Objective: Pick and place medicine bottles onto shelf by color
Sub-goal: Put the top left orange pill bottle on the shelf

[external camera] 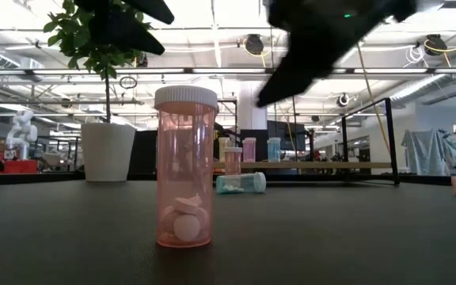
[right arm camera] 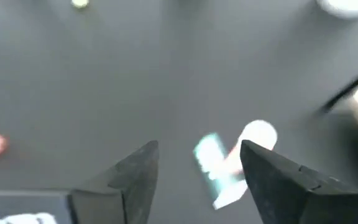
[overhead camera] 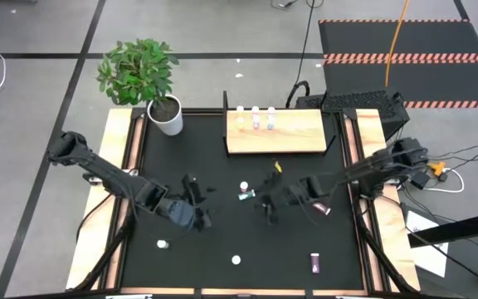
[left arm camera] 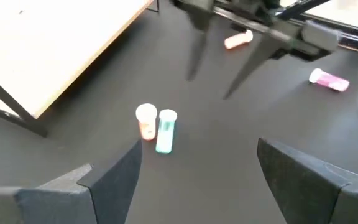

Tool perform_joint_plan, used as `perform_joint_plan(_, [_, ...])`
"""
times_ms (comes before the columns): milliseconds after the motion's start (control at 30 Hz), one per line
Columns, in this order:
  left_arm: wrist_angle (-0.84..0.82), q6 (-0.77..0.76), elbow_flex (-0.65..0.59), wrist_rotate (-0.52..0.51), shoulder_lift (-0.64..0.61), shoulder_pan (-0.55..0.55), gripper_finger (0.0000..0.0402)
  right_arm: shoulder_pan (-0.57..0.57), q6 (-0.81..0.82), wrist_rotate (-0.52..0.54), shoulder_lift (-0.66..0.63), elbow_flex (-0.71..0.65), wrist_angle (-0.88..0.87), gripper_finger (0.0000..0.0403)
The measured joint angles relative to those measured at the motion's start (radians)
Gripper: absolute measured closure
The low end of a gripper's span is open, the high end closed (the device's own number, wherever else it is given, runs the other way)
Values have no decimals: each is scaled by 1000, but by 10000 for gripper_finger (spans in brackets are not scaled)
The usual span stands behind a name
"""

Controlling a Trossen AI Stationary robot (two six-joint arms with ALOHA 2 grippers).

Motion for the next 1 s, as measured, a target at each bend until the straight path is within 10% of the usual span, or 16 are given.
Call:
perform_joint_plan(333, [-9,2,-1,6,0,43,82,-213,-290,-155,132,60,80,125])
perform_joint_plan(1000, [107,208,0,5,111,135,82,-247,-252,-268,119,59,54,165])
